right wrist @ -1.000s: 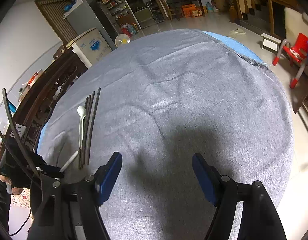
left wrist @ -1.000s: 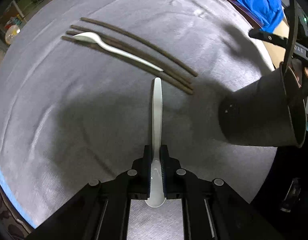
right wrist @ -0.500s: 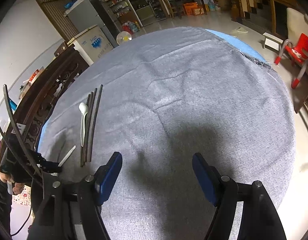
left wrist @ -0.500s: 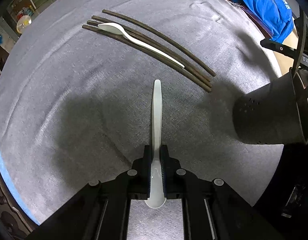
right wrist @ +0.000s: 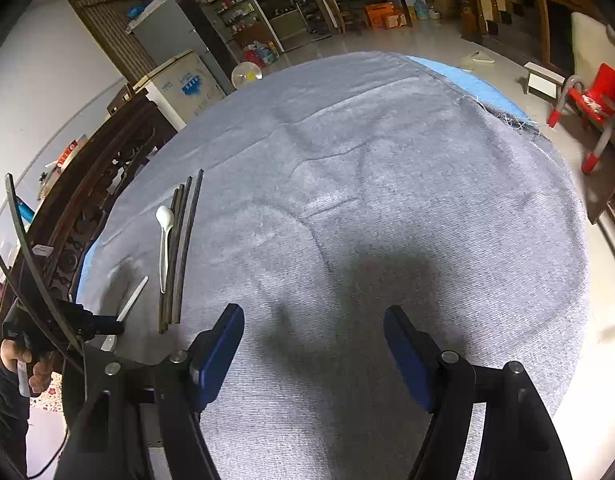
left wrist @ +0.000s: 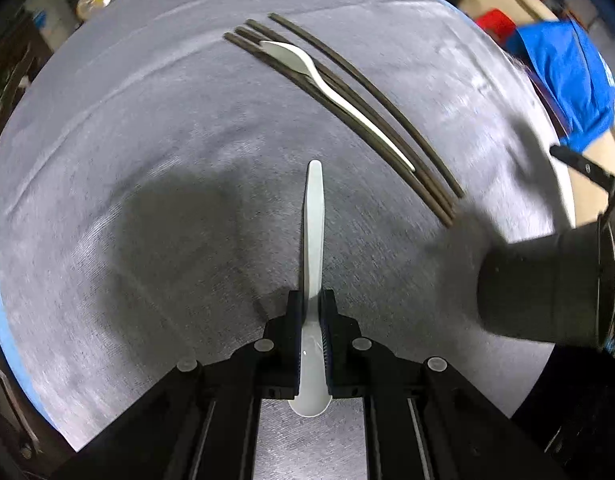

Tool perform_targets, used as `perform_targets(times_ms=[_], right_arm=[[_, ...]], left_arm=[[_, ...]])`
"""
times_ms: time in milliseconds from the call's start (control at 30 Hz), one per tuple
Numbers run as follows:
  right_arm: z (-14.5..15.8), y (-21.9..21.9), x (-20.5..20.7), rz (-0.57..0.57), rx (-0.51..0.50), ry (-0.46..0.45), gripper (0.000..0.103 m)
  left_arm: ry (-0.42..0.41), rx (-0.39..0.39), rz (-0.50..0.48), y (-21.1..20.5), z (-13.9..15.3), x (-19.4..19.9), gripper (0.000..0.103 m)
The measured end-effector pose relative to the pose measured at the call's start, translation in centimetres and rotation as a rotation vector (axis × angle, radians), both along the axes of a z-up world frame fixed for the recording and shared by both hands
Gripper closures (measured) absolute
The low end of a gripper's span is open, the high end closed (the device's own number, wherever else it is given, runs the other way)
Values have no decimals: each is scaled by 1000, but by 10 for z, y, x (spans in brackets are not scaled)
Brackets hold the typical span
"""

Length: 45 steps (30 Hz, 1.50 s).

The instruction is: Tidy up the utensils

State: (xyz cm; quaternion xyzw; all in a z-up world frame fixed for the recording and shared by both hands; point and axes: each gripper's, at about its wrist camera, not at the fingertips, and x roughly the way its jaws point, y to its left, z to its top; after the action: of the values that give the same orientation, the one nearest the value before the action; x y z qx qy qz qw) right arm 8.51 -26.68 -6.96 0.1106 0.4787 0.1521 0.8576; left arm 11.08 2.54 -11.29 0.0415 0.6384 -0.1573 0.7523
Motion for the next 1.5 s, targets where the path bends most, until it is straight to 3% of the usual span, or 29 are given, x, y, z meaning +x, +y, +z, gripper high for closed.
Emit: perform_targets(times_ms=[167,300,500,700,800,933,1200,1400,1500], right_arm=[[-1,2,0,5,0,3,27],[-2,0,1,1,-1,7,27],[-2,0,8,8,-17,16,27],[8,7,31,51,-38,15,27],[12,17,50,98,-42,42,27],[16,41,82,218,-90,87,27],[4,130,150,459,-75,263,27],[10,206,173,574,-53,290,28],[7,240,174,628,-115,276,34]], left_arm=[[-5,7,14,1,9,10,93],[2,34,18,-9,12,26,74],[24,86,17,-29,1,55,74],[121,116,50,-37,-3,88,74],[148,163,76,-37,-5,98,93],[183,93,158,-17,-7,103,93],[128,-90,433,28,-2,91,93],[91,-136,488,36,-5,86,93],[87,-144,491,41,-3,73,93]])
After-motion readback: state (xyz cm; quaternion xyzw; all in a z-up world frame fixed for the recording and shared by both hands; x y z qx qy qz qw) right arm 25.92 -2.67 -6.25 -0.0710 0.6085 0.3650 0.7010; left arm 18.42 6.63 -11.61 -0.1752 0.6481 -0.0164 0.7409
